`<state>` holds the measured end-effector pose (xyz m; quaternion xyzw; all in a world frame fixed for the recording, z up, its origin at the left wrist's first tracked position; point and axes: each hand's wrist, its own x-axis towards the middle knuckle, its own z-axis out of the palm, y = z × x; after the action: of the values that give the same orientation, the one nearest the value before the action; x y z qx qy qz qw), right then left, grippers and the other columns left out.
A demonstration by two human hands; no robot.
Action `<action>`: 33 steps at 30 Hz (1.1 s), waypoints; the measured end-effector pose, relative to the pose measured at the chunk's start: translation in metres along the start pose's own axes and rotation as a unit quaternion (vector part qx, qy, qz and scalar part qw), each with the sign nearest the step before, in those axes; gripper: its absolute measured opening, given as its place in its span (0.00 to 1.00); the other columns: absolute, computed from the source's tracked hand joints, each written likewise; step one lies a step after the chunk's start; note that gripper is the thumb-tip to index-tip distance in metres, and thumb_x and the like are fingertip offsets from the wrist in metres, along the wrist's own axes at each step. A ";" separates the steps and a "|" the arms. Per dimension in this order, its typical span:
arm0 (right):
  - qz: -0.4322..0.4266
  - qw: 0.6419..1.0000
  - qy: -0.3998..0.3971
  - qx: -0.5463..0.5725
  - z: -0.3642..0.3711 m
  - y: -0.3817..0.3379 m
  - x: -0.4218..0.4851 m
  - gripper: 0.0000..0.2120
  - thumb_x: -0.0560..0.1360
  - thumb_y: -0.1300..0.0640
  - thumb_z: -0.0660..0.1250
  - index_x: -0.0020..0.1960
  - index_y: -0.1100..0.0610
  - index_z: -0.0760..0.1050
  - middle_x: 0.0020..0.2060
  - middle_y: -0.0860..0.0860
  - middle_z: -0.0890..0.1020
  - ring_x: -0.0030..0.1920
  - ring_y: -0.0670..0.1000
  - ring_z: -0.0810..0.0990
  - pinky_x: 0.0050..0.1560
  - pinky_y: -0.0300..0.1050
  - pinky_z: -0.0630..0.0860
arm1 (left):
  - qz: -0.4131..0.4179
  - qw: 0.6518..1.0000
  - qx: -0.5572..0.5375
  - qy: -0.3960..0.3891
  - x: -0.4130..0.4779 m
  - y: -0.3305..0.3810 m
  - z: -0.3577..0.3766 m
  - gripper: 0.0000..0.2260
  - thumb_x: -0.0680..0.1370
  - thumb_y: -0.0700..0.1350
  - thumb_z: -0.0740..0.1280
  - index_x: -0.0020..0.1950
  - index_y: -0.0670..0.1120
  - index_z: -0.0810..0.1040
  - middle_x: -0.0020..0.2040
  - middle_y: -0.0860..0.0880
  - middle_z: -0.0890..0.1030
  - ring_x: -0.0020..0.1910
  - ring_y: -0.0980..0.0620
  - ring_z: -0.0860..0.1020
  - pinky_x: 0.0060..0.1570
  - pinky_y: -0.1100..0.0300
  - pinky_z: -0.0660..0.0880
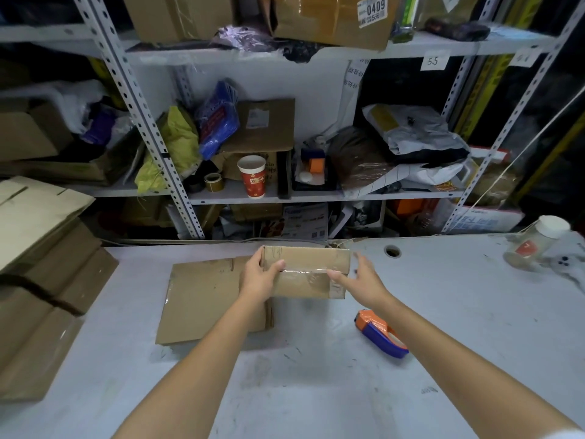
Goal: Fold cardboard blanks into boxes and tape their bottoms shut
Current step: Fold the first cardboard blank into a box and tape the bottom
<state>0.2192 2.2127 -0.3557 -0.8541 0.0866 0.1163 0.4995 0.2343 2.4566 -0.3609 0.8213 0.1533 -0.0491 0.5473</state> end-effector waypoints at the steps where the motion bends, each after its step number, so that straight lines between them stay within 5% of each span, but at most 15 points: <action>1: -0.007 0.999 0.011 -0.042 -0.002 -0.002 0.001 0.50 0.71 0.38 0.73 0.81 0.51 0.47 0.80 0.51 0.50 0.79 0.55 0.55 0.76 0.55 0.60 | 0.014 1.000 0.009 -0.010 0.000 0.006 -0.004 0.29 0.74 0.55 0.73 0.73 0.51 0.71 0.66 0.53 0.78 0.64 0.49 0.77 0.64 0.50 0.74; 4: -0.085 0.980 0.015 -0.178 -0.007 -0.011 0.003 0.56 0.66 0.30 0.72 0.81 0.43 0.42 0.81 0.45 0.43 0.80 0.51 0.47 0.77 0.56 0.54 | 0.047 0.996 0.061 -0.044 0.000 0.021 -0.009 0.32 0.75 0.50 0.74 0.77 0.52 0.67 0.68 0.54 0.74 0.66 0.51 0.73 0.63 0.56 0.71; 7: -0.123 0.958 -0.081 -0.245 0.001 -0.019 0.006 0.53 0.65 0.28 0.71 0.80 0.41 0.48 0.78 0.43 0.59 0.75 0.49 0.62 0.72 0.52 0.67 | 0.079 0.985 0.111 -0.102 0.001 0.033 -0.003 0.33 0.72 0.50 0.75 0.76 0.55 0.68 0.69 0.52 0.76 0.65 0.51 0.74 0.64 0.53 0.73; 11: -0.120 0.965 -0.121 -0.200 0.015 -0.017 -0.001 0.42 0.68 0.35 0.72 0.76 0.34 0.55 0.63 0.43 0.77 0.59 0.48 0.77 0.58 0.48 0.77 | 0.096 0.971 0.169 -0.139 -0.002 0.037 0.009 0.33 0.71 0.49 0.75 0.75 0.56 0.69 0.66 0.51 0.78 0.64 0.51 0.75 0.63 0.50 0.75; 17: -0.079 0.991 -0.056 -0.097 0.024 0.009 -0.006 0.21 0.78 0.49 0.68 0.70 0.41 0.72 0.58 0.48 0.83 0.57 0.49 0.81 0.58 0.52 0.79 | 0.104 0.957 0.217 -0.162 -0.001 0.026 0.019 0.23 0.74 0.47 0.74 0.69 0.53 0.77 0.65 0.51 0.80 0.62 0.53 0.78 0.61 0.59 0.73; 22: 0.001 0.994 -0.105 -0.026 0.030 0.021 -0.005 0.34 0.72 0.43 0.74 0.74 0.47 0.67 0.61 0.50 0.80 0.57 0.51 0.81 0.57 0.51 0.80 | 0.101 0.955 0.225 -0.162 -0.005 0.018 0.030 0.21 0.74 0.48 0.75 0.67 0.55 0.79 0.62 0.52 0.82 0.59 0.53 0.79 0.62 0.54 0.75; 26: 0.001 0.986 -0.167 0.001 0.035 0.035 -0.014 0.45 0.61 0.32 0.78 0.73 0.43 0.67 0.60 0.43 0.80 0.58 0.46 0.81 0.59 0.52 0.80 | 0.092 0.962 0.182 -0.184 -0.003 0.019 0.026 0.20 0.74 0.47 0.75 0.65 0.55 0.80 0.59 0.53 0.82 0.58 0.54 0.79 0.60 0.55 0.76; 33: -0.063 0.988 -0.138 0.039 0.040 0.025 -0.026 0.29 0.73 0.41 0.73 0.70 0.34 0.66 0.59 0.37 0.80 0.58 0.40 0.80 0.59 0.48 0.80 | 0.106 0.968 0.142 -0.176 0.000 0.024 0.018 0.18 0.74 0.45 0.75 0.63 0.54 0.81 0.55 0.56 0.82 0.57 0.57 0.79 0.58 0.59 0.74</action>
<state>0.1827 2.2364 -0.3882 -0.8134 -0.0321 0.1980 0.5461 0.2432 2.4320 -0.3467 0.8807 -0.0423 -0.1557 0.4453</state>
